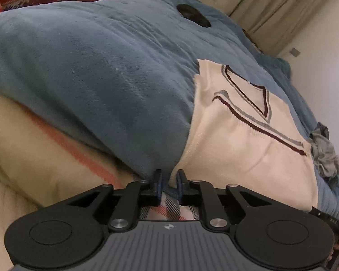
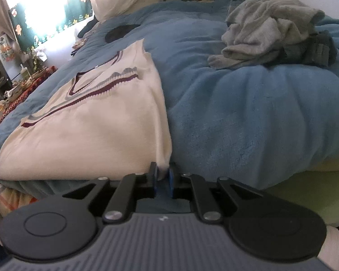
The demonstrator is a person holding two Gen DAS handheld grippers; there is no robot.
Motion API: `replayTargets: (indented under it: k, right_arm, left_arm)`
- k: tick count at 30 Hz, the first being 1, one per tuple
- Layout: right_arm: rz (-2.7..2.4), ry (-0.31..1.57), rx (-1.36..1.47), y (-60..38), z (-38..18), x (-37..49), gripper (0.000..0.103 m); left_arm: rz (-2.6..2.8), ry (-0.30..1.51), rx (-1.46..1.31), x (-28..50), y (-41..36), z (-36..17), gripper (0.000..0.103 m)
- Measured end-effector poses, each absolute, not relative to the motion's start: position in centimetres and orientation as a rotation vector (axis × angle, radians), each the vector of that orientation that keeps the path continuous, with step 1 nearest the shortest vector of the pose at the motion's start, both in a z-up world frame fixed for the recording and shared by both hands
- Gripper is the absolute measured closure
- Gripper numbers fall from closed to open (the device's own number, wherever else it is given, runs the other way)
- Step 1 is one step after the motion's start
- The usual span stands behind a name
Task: Fold clothes
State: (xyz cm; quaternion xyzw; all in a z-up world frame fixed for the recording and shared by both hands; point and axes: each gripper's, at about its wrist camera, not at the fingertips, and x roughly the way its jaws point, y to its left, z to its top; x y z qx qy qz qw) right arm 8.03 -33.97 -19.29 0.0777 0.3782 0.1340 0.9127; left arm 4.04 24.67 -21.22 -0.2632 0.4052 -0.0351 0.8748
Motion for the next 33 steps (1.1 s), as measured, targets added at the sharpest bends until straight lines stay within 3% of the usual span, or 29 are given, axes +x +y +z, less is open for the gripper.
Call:
replayTargets:
  k: [8,10,12,16,20,23,26,28,30,33]
  right_arm:
    - [0.244,0.766,0.100,-34.6,-17.3,5.2,0.081]
    - [0.240,0.746,0.098,-34.9,-16.2,4.1,0.075]
    - [0.249,0.722,0.089,-34.7,-14.9,3.2,0.064]
    - [0.301,0.687,0.058,-33.5,-12.1,1.9,0.052]
    - [0.341,0.678,0.036,-31.5,-9.4,1.4,0.042]
    - [0.389,0.670,0.025,-29.6,-7.5,1.6,0.026]
    - [0.430,0.666,0.044,-28.3,-5.9,2.3,0.011]
    - [0.455,0.680,0.052,-27.3,-4.8,3.1,0.007]
    - [0.476,0.690,0.037,-26.3,-3.9,4.1,0.001]
    - [0.500,0.668,-0.042,-24.5,-2.9,5.6,0.001]
  left_arm:
    - [-0.087,0.818,-0.434,1.4,23.9,-18.6,0.087]
    - [-0.107,0.781,-0.384,1.0,22.9,-17.2,0.071]
    - [-0.127,0.748,-0.340,0.8,21.8,-15.8,0.061]
    - [-0.189,0.682,-0.289,0.6,19.1,-13.1,0.044]
    - [-0.252,0.629,-0.268,0.7,16.2,-11.1,0.041]
    - [-0.285,0.581,-0.229,0.6,14.1,-9.7,0.039]
    - [-0.297,0.544,-0.192,0.6,11.9,-8.4,0.027]
    - [-0.305,0.510,-0.134,0.7,10.4,-7.6,0.015]
    - [-0.330,0.484,-0.066,1.1,8.9,-7.0,0.013]
    - [-0.355,0.526,-0.014,3.0,7.5,-6.5,0.010]
